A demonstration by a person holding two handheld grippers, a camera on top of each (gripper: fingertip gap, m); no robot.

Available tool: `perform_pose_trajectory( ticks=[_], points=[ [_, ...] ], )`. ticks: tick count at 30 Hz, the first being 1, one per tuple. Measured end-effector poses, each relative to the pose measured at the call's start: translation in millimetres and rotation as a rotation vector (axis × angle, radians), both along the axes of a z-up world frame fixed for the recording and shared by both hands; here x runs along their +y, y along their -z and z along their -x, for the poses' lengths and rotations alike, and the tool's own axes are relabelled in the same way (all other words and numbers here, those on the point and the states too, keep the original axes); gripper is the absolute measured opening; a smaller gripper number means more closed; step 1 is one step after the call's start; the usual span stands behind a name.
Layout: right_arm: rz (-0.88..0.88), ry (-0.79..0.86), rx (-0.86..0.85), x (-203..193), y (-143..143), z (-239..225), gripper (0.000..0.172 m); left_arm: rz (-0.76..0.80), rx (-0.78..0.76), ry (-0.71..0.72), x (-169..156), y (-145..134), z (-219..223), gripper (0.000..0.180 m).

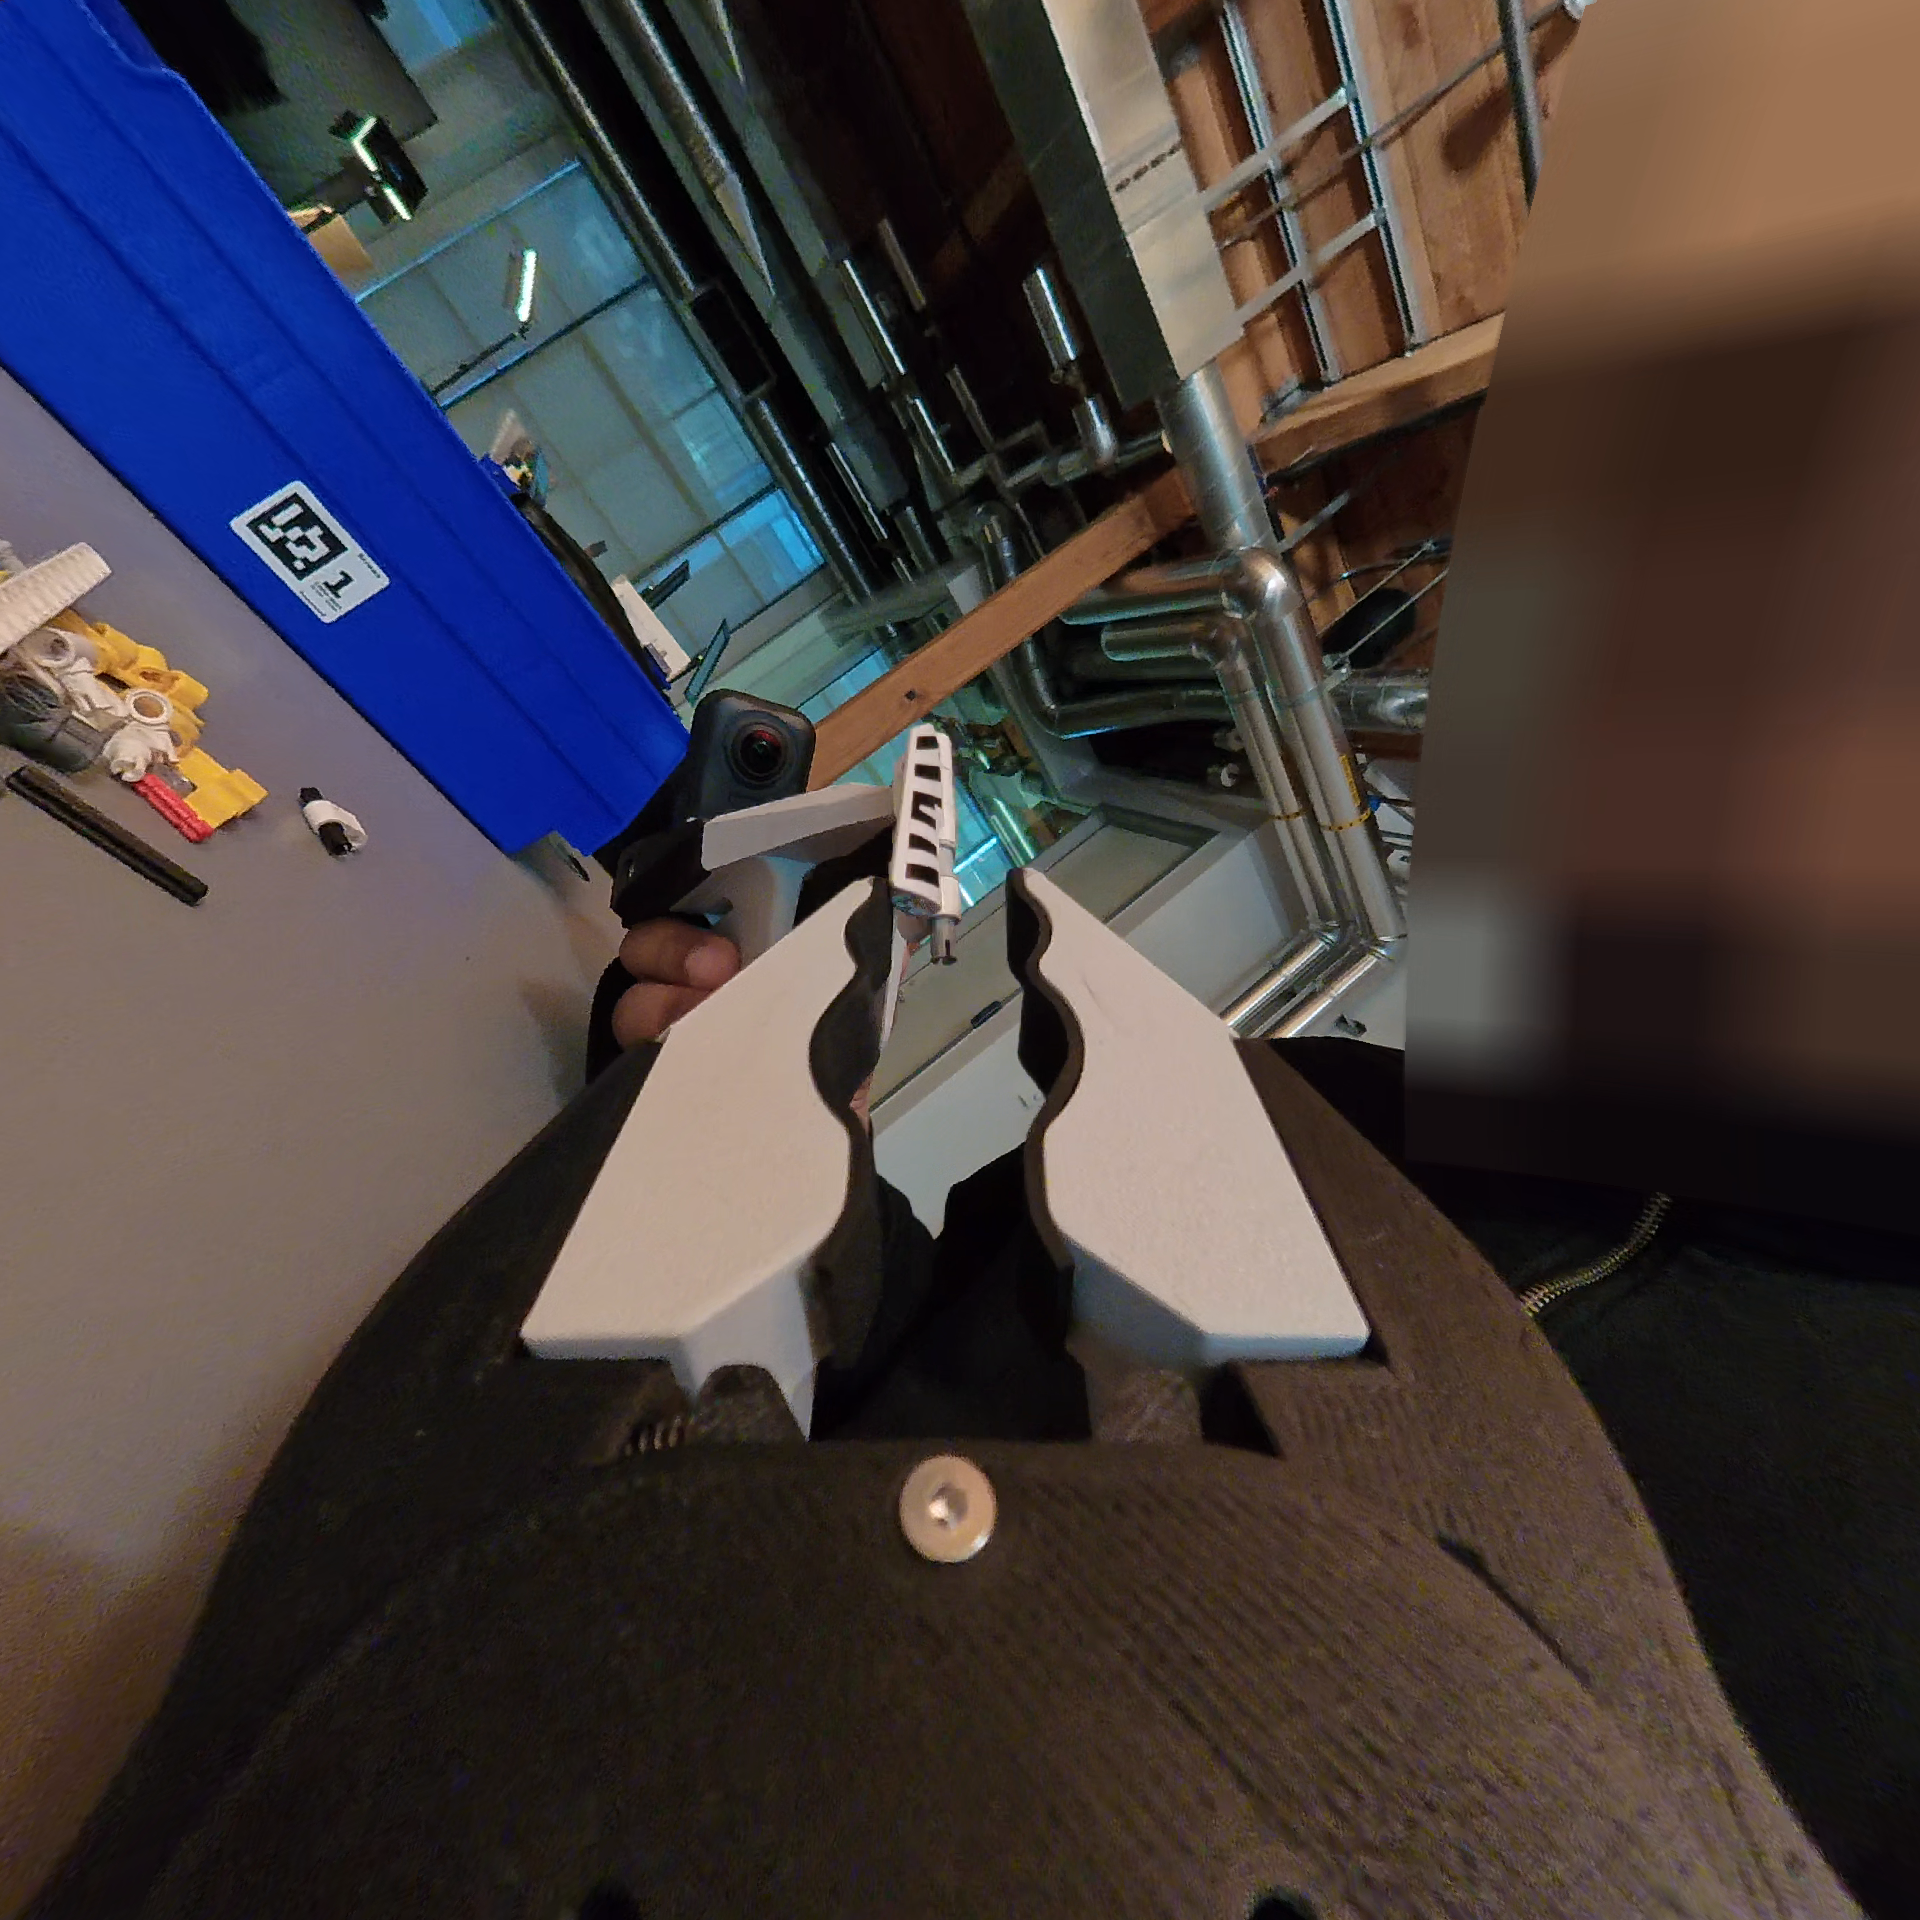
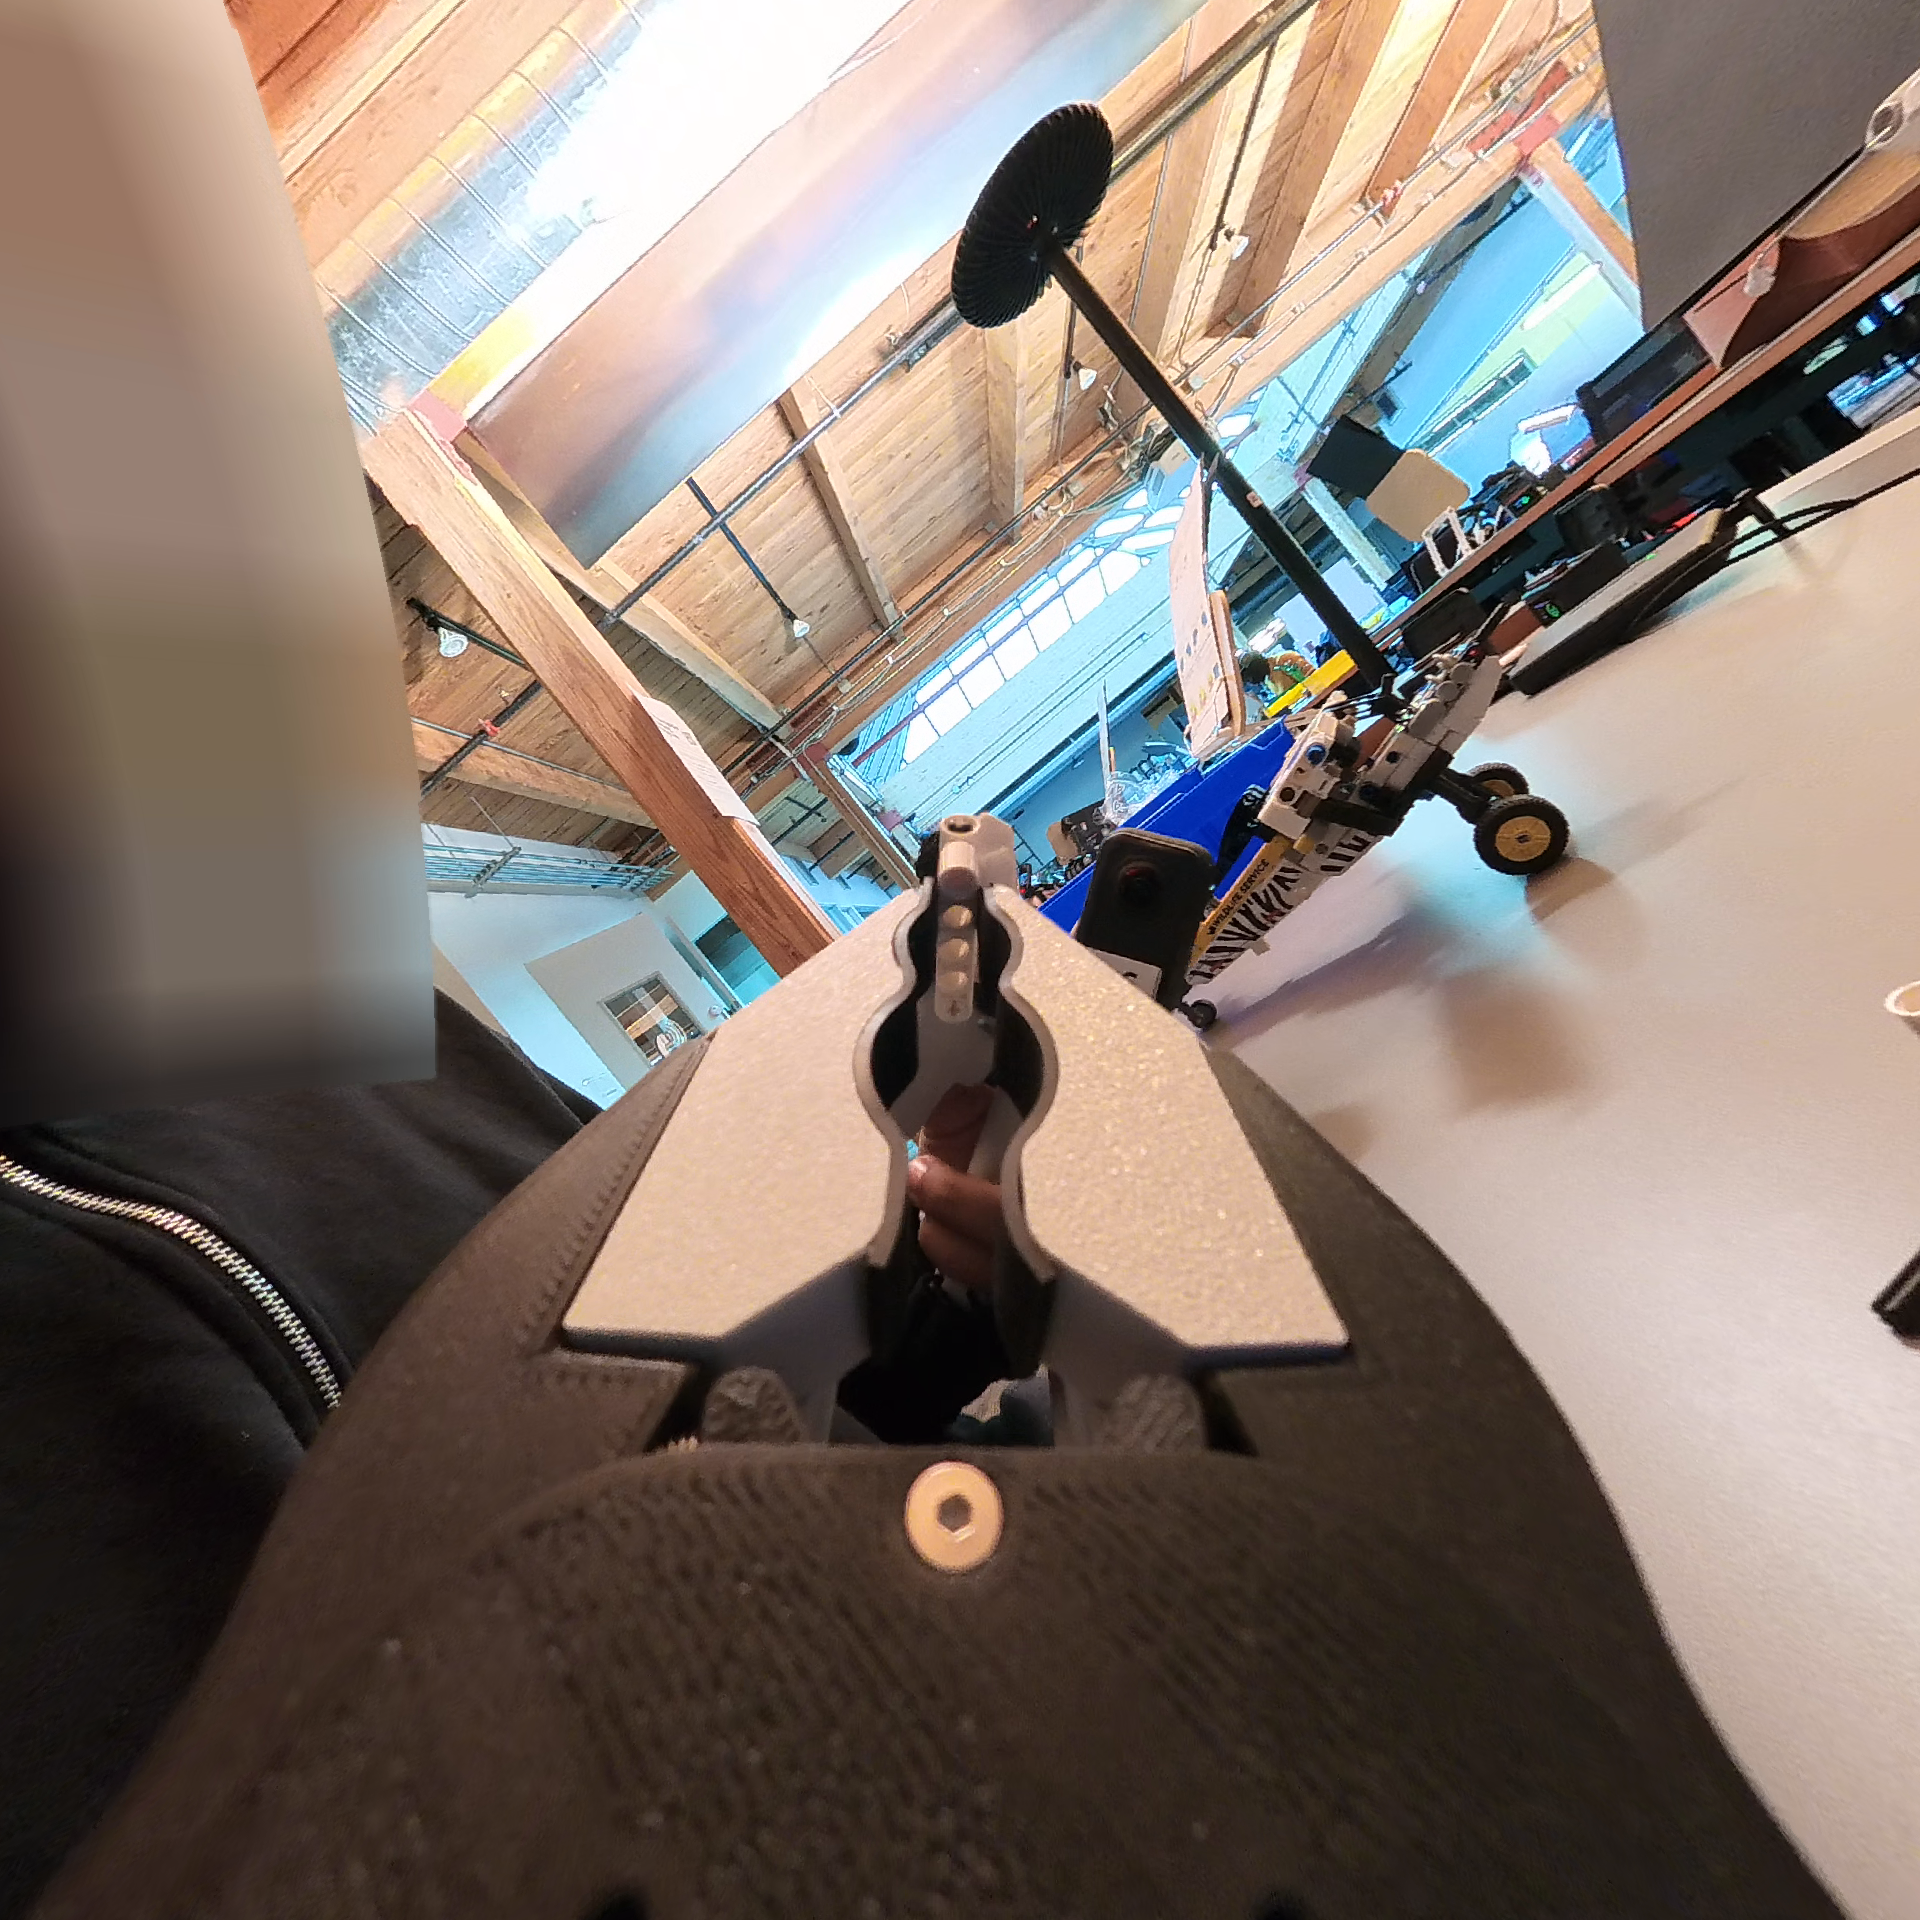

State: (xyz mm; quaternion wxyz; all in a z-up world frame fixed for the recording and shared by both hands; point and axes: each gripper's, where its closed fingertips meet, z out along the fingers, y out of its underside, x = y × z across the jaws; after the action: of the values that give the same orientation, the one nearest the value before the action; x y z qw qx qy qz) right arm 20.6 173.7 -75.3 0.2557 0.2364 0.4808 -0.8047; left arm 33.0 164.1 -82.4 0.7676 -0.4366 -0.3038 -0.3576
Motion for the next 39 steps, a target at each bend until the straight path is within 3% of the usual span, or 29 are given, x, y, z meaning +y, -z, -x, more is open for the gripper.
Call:
perform_pose_trajectory(
  ticks=[14, 27, 39],
  points=[
    [0.002, 0.014, -0.003, 1.9, -0.1, 1.5, 0.004, 0.030, -0.001, -0.007, 3.1, 3.1, 0.6, 0.004],
    [0.010, 0.032, -0.028, 1.4, 0.8, 6.6, 0.004, 0.012, 0.002, -0.014, 0.6, 1.1, 1.0, 0.013],
    [0.058, 0.044, -0.061, 4.1, -0.4, 15.0, 0.004, 0.045, 0.005, -0.009, 4.5, 4.3, -0.2, 0.006]
  ],
)
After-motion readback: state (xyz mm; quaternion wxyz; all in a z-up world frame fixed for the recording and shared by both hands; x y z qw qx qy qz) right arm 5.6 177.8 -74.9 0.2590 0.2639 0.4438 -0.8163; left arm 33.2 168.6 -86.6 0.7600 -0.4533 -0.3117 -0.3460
